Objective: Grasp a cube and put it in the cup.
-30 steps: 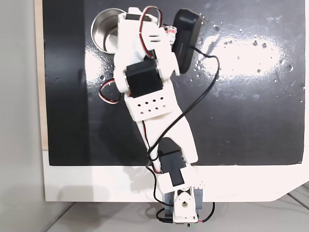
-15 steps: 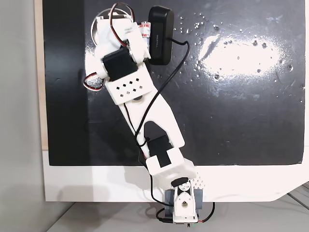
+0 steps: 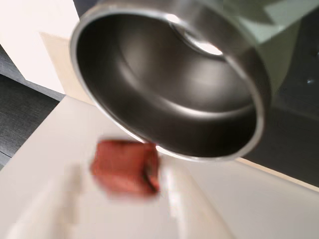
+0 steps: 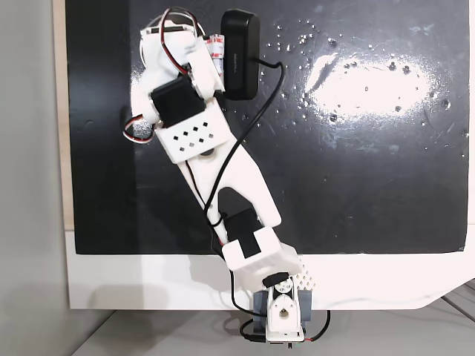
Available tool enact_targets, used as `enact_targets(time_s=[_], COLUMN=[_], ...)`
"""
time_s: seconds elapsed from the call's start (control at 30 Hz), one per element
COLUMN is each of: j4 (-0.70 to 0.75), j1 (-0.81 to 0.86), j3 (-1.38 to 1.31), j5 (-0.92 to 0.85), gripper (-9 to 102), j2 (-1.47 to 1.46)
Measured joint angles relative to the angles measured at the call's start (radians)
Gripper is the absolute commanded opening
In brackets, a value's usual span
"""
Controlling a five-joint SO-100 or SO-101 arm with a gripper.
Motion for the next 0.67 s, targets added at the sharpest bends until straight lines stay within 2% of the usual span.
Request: enact_targets(time_s=[0.67], j4=[0.012], j1=[0.012], j3=[0.021], j5=[0.000], gripper=[26], j2=[0.031])
